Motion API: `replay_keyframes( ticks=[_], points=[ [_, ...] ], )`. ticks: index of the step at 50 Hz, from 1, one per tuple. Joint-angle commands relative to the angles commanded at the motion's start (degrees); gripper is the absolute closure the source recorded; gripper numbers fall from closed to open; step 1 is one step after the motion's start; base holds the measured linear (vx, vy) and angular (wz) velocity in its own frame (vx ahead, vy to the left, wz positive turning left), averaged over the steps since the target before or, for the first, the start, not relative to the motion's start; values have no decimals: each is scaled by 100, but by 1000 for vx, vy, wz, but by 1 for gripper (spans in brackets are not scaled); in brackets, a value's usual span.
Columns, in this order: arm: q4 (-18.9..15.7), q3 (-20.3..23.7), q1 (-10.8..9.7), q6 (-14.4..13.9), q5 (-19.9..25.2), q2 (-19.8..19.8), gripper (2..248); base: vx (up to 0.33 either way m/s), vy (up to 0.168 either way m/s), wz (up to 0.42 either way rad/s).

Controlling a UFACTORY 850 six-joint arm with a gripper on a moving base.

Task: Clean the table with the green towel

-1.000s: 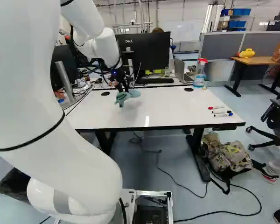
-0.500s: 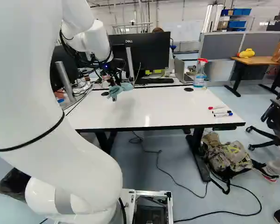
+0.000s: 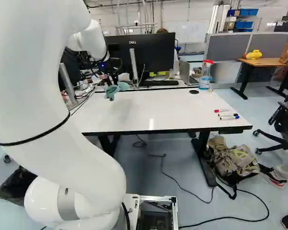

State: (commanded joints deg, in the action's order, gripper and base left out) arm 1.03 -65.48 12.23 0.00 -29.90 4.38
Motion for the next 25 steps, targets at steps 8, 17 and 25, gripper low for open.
replay_keyframes(
  ticks=[8,17,25],
  points=[
    [0,-171,134,0,0,160,199,0,0,0],
    [0,-370,279,0,0,343,199,0,0,0],
    [0,-553,402,0,0,509,199,0,0,0]
  ],
)
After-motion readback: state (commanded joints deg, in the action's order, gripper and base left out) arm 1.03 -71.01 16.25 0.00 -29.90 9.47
